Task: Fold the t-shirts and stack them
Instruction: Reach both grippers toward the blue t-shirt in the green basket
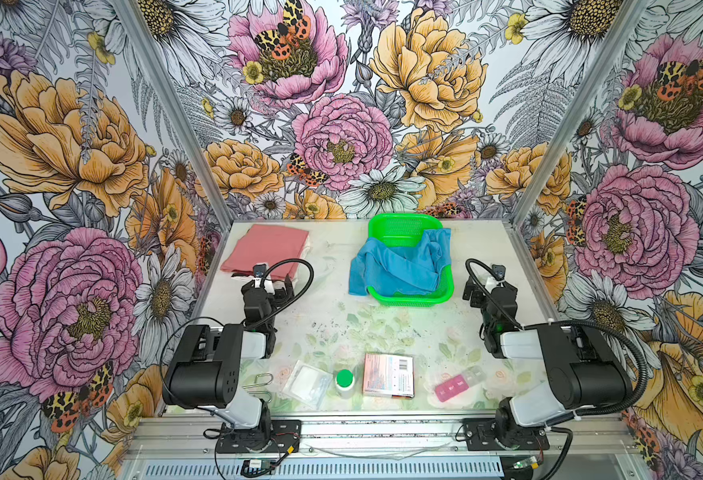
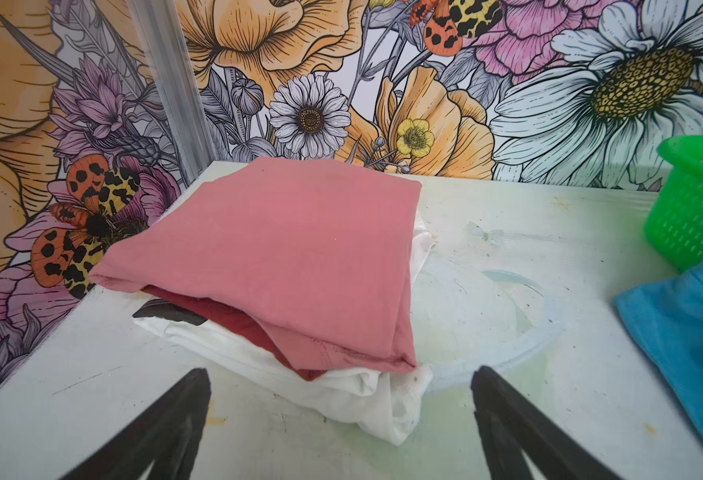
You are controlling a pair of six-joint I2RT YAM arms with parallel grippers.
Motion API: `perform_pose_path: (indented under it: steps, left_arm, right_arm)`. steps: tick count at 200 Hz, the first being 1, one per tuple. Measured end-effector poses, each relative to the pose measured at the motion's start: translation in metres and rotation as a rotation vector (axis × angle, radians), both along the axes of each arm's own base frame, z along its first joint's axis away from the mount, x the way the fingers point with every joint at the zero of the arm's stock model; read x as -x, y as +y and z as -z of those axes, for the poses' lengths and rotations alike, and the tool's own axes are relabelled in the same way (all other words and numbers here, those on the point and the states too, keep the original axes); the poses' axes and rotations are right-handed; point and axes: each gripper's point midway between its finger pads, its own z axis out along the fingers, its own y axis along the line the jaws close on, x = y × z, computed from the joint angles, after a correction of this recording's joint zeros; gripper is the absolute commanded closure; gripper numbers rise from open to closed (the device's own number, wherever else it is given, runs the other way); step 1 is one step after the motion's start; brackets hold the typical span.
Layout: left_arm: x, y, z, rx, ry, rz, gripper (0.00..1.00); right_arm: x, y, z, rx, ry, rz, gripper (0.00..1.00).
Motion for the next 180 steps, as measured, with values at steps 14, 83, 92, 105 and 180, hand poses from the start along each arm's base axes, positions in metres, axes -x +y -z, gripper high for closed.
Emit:
perform_pose_path:
  steps: [14,83,92,105,180]
  left_arm:
    - [0.000,0.001,0.000,0.000,0.000,-0.001,0.01]
    - [0.000,0.004,0.000,0.013,-0.001,0.011,0.01]
    - [0.000,0.007,0.000,0.019,-0.002,0.012,0.01]
    - [0.000,0.010,0.000,0.023,-0.002,0.011,0.01]
    - [-0.001,-0.003,0.001,0.008,0.012,0.024,0.01]
  right_arm:
    - [0.000,0.000,0.000,0.000,0.000,0.000,0.01]
    - [0.000,0.000,0.000,0.000,0.000,0.000,0.00]
    - [0.000,0.000,0.000,0.000,0.000,0.000,0.01]
    - [0.000,0.000,0.000,0.000,0.000,0.000,0.01]
    - [0.000,-0.001,0.001,-0.008,0.004,-0.005,0.00]
